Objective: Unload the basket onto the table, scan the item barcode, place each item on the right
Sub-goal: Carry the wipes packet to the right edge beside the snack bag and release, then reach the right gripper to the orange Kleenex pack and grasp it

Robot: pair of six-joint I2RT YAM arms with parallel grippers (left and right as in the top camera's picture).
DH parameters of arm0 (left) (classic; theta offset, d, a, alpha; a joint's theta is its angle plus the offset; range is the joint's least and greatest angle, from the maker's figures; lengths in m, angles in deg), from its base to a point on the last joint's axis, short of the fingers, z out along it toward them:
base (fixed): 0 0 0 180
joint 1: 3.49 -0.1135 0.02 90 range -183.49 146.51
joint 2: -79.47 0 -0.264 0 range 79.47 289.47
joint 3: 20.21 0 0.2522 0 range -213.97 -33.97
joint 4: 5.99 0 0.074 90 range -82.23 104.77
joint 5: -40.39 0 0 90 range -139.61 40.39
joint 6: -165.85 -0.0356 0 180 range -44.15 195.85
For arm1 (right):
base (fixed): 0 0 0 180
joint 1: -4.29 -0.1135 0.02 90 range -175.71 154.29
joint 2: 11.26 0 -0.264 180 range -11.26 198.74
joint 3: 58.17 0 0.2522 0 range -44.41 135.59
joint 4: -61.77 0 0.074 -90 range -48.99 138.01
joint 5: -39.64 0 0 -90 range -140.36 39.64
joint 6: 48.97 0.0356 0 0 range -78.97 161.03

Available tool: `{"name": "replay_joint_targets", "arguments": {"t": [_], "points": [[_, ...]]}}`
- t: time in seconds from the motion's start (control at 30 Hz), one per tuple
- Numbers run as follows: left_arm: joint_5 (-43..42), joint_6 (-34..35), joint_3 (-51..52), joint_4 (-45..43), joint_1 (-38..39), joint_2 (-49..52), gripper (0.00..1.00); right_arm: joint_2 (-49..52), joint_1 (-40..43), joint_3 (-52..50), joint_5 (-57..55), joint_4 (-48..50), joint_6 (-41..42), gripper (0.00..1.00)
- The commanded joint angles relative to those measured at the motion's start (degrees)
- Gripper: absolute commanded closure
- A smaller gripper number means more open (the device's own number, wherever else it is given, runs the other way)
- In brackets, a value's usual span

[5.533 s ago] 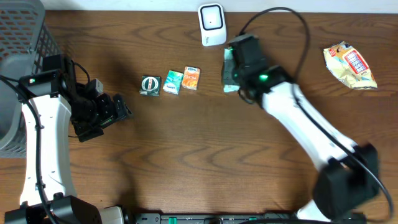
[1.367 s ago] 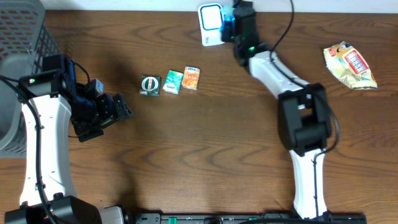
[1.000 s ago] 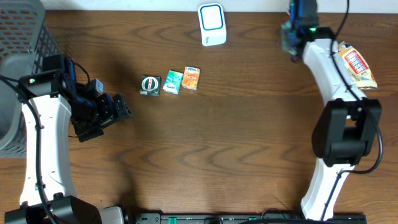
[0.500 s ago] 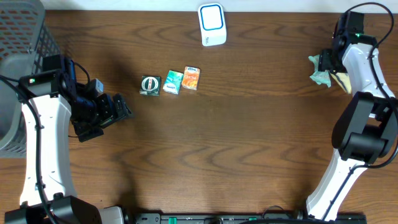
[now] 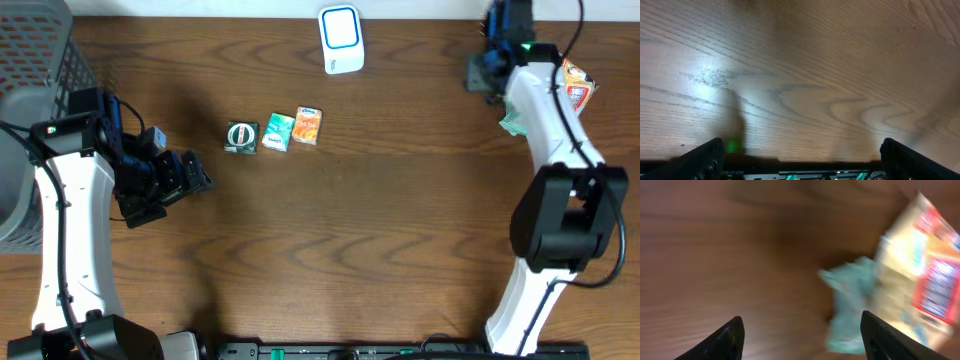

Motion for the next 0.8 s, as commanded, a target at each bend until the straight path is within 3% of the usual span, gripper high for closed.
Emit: {"name": "replay_joint_targets", "arguments": {"t": [0.0,0.17,0.37,0.53,0.77], "points": [[0.13,0.31,-0.11,0.26,0.09,-0.02,0.02,-2.36,-5.11,0.68,18.88,0.42,0.63,0.31],[0.13,0.31,-0.11,0.26,0.09,-0.02,0.02,-0.81,-12.04,0.66,32.79,3.82,3.04,0.33],[0.13,0.31,-0.11,0.26,0.09,-0.02,0.02,3.69,-22.08,0.66,27.15,9.68,14.43,0.35],[0.13,0.28,-0.11,0.26,0.09,-0.02,0.02,7.21,-28.17,0.66,17.31,10.43,21.86,0.52],[0.13,0.28,-0.11,0.26,0.09,-0.02,0.02,10.36,-32.63,0.66,10.27,9.31,25.14,0.51]]}}
